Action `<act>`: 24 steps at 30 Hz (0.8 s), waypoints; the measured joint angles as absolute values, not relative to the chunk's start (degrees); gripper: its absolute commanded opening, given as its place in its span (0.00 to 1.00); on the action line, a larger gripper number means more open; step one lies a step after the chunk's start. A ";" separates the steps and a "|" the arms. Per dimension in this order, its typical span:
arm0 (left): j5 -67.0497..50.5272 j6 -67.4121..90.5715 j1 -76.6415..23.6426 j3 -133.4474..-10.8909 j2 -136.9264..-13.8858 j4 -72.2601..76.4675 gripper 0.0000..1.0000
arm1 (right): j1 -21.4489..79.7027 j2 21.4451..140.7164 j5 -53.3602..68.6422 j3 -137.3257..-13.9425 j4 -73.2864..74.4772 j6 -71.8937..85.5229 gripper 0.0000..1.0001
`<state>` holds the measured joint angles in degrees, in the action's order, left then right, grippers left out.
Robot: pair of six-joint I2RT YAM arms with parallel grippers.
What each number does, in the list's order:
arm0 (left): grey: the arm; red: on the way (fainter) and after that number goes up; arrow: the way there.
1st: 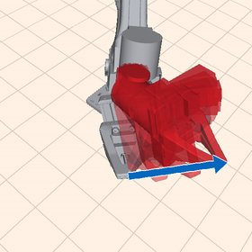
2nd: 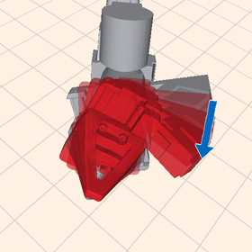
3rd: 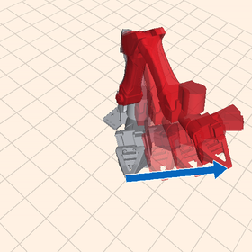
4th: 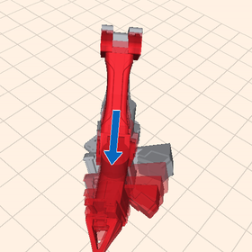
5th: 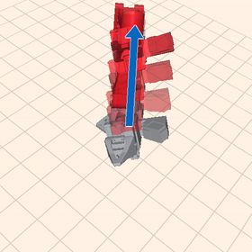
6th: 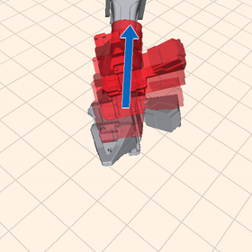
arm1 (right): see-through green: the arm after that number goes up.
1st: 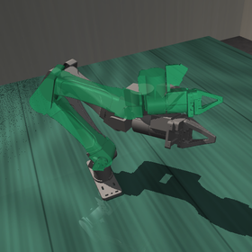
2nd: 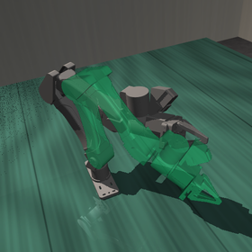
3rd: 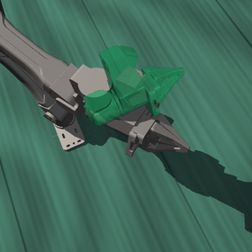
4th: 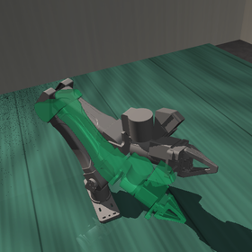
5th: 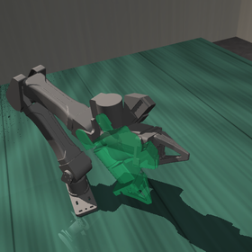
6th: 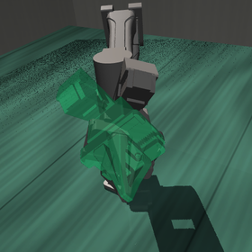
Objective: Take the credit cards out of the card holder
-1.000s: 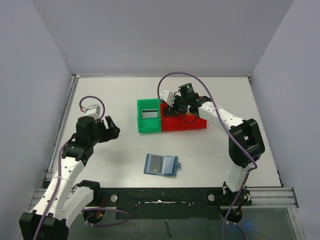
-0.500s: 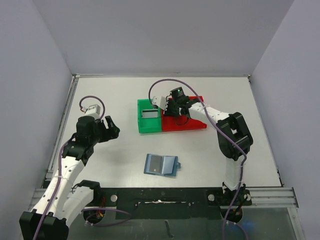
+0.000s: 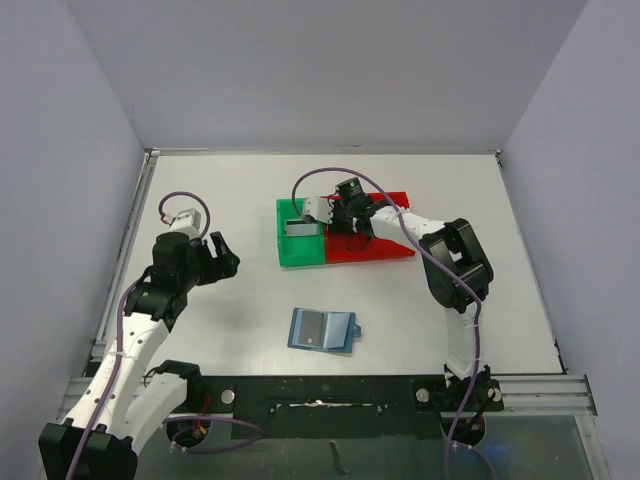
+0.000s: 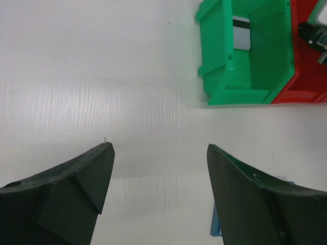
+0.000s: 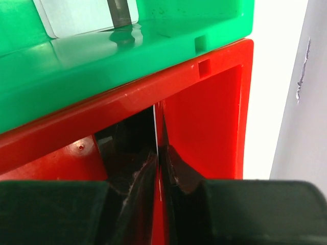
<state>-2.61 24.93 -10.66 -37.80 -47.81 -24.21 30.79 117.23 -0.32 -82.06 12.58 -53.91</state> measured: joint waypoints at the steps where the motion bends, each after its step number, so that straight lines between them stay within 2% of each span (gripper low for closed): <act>1: -2.59 24.93 -10.66 -37.80 -47.81 -24.21 0.73 | 30.79 117.62 -0.56 -82.28 12.47 -54.13 0.16; 7: -2.61 24.93 -10.66 -37.80 -48.10 -24.21 0.73 | 30.74 117.89 -0.14 -82.35 13.50 -54.85 0.28; 24: -2.70 24.91 -10.66 -37.80 -48.99 -24.21 0.73 | 30.41 115.04 3.07 -82.30 16.73 -52.40 0.36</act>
<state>-2.70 24.91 -10.66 -37.80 -48.99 -24.21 30.41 115.04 3.07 -82.30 16.73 -52.40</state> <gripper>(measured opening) 0.725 0.352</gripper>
